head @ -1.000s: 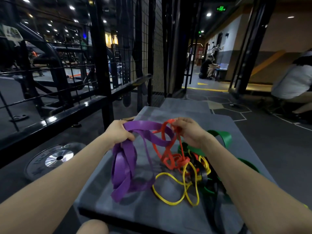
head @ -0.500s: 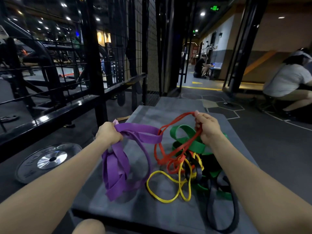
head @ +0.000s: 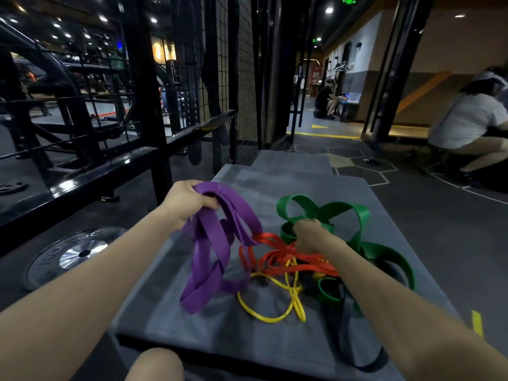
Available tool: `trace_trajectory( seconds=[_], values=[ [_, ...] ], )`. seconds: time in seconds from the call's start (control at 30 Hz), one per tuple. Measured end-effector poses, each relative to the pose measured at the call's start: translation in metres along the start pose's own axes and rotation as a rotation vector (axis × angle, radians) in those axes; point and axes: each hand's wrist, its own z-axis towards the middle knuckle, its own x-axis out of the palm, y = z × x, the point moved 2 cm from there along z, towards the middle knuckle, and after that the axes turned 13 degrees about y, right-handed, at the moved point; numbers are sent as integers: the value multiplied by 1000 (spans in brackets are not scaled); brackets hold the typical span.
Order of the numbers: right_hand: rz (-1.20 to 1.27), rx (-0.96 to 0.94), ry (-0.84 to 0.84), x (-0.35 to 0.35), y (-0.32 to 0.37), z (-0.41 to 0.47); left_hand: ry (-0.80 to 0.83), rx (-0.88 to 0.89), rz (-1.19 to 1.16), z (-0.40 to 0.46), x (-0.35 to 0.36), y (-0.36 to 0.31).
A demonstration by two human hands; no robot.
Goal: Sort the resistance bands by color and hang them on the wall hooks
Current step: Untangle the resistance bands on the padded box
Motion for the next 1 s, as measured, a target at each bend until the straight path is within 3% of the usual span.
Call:
trace_trajectory(
  seconds=[0.1, 0.3, 0.47, 0.6, 0.73, 0.8, 1.0],
  values=[
    [292, -183, 67, -3, 35, 10, 44, 37, -59, -3, 3, -4],
    [148, -167, 81, 13, 45, 12, 32, 38, -4, -5, -5, 1],
    [336, -363, -171, -26, 46, -7, -3, -10, 99, -3, -2, 16],
    [713, -552, -425, -57, 47, -28, 24, -3, 207, 0, 18, 17],
    [963, -566, -641, -74, 27, -39, -12, -2, 177, 10, 18, 12],
    [964, -516, -691, -77, 12, -42, -48, -1, 104, 12, 14, 12],
    [729, -293, -468, -50, -19, -27, -191, 30, -216, 18, -8, 0]
  ],
)
